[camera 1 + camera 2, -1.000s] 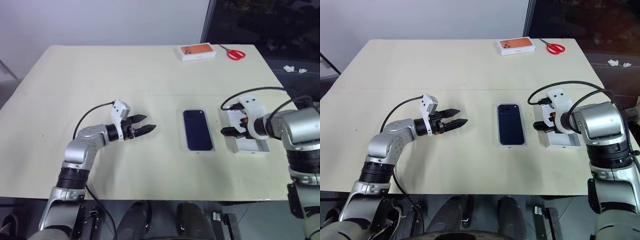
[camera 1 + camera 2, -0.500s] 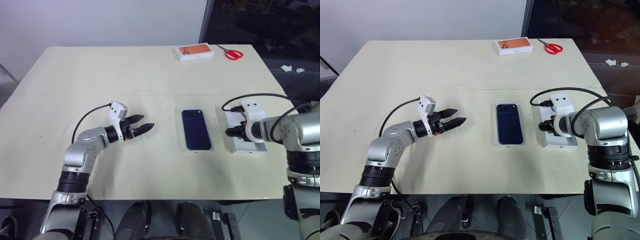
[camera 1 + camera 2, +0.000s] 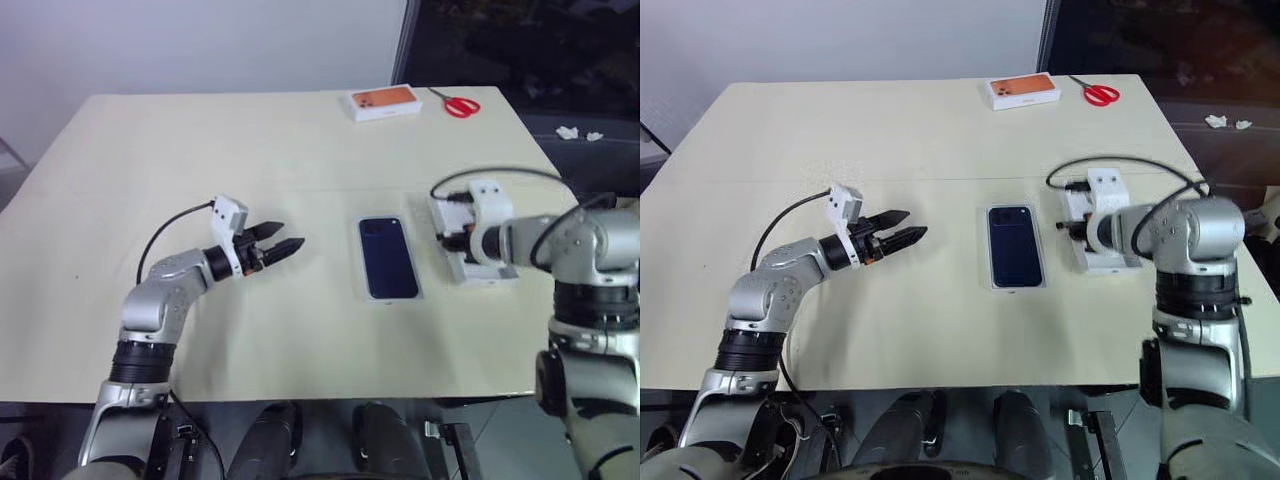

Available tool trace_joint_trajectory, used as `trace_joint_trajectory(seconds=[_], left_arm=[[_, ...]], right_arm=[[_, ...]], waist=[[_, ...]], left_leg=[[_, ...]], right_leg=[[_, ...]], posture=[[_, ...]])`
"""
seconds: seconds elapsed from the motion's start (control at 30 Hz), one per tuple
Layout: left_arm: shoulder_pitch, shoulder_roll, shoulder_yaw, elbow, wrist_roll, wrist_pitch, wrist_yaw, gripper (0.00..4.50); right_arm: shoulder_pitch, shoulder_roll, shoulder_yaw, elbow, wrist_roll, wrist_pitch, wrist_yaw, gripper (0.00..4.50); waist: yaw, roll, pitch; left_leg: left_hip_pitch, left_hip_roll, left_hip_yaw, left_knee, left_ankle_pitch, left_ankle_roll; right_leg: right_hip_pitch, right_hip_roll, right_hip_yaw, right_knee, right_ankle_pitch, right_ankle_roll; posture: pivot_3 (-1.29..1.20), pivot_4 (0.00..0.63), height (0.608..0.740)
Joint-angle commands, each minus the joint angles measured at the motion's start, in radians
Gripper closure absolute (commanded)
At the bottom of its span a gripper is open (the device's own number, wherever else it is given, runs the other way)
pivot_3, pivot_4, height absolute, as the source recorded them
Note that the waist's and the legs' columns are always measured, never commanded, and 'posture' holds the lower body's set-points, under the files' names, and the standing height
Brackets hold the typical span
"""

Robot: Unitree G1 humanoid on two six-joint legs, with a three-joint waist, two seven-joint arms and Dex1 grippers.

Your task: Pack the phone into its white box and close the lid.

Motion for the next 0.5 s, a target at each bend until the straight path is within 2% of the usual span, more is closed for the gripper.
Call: trace_joint_trajectory(seconds=[0.03, 0.07, 0.1, 0.13, 0.27, 0.33, 0.4, 0.5], left_arm=[[-0.031, 0.025, 0.054, -0.013, -0.042, 0.013, -0.008, 0.81], [-0.034, 0.03, 0.06, -0.012, -0.046, 0.015, -0.009, 0.81], [-0.036, 0.035, 0.066, -0.013, -0.051, 0.016, -0.009, 0.81], [-0.037, 0.04, 0.074, -0.017, -0.058, 0.023, -0.009, 0.81], [-0.038, 0.056, 0.102, -0.04, -0.096, 0.053, 0.0, 0.81], [-0.034, 0.059, 0.109, -0.057, -0.109, 0.069, 0.009, 0.81], [-0.012, 0.062, 0.115, -0.094, -0.123, 0.081, 0.013, 0.81], [0.023, 0.062, 0.121, -0.142, -0.149, 0.108, 0.023, 0.81]], right_arm=[[-0.133, 0.193, -0.202, 0.059, 0.246, 0.003, 0.069, 4.43], [-0.152, 0.24, -0.249, 0.088, 0.323, 0.008, 0.058, 4.43], [-0.183, 0.321, -0.361, 0.123, 0.388, 0.01, -0.006, 4.43], [-0.186, 0.373, -0.421, 0.145, 0.45, 0.01, -0.056, 4.43], [-0.142, 0.58, -0.563, 0.14, 0.69, -0.004, -0.274, 4.43], [-0.086, 0.652, -0.545, 0.108, 0.84, -0.044, -0.398, 4.43], [0.039, 0.687, -0.447, 0.065, 0.999, -0.088, -0.485, 4.43], [0.226, 0.651, -0.277, 0.03, 1.179, -0.161, -0.578, 4.43]], waist=[[-0.007, 0.0, 0.0], [-0.01, 0.0, 0.0], [-0.009, 0.0, 0.0], [-0.007, 0.0, 0.0], [0.007, 0.0, 0.0], [0.006, 0.0, 0.0], [0.004, 0.001, 0.0], [-0.003, 0.001, -0.002]], left_leg=[[0.0, 0.001, 0.0, 0.0, 0.0, 0.0], [0.001, 0.002, 0.0, -0.001, 0.0, 0.0], [0.001, 0.002, 0.0, -0.001, 0.0, 0.0], [0.001, 0.003, -0.001, -0.001, 0.001, -0.001], [-0.001, 0.001, -0.001, 0.0, 0.001, -0.002], [-0.001, -0.001, -0.001, 0.0, 0.001, -0.002], [-0.001, -0.001, -0.001, 0.001, 0.001, -0.002], [-0.001, -0.001, 0.0, -0.001, 0.001, -0.002]], right_leg=[[0.0, 0.001, 0.0, 0.0, 0.0, 0.0], [0.0, 0.002, 0.0, 0.0, 0.0, 0.0], [0.0, 0.003, 0.0, 0.0, 0.0, 0.0], [-0.001, 0.003, 0.0, 0.001, 0.0, 0.0], [-0.001, 0.001, 0.0, 0.002, 0.0, -0.001], [-0.001, 0.0, 0.001, 0.002, 0.001, -0.002], [-0.001, 0.0, 0.001, 0.002, 0.001, -0.002], [-0.002, 0.0, 0.002, 0.002, 0.001, -0.002]], posture=[[0.0, 0.15, 0.74], [0.0, 0.15, 0.74], [0.0, 0.15, 0.74], [0.0, 0.15, 0.74], [0.0, 0.15, 0.74], [0.0, 0.15, 0.74], [0.0, 0.15, 0.74], [0.0, 0.15, 0.74]])
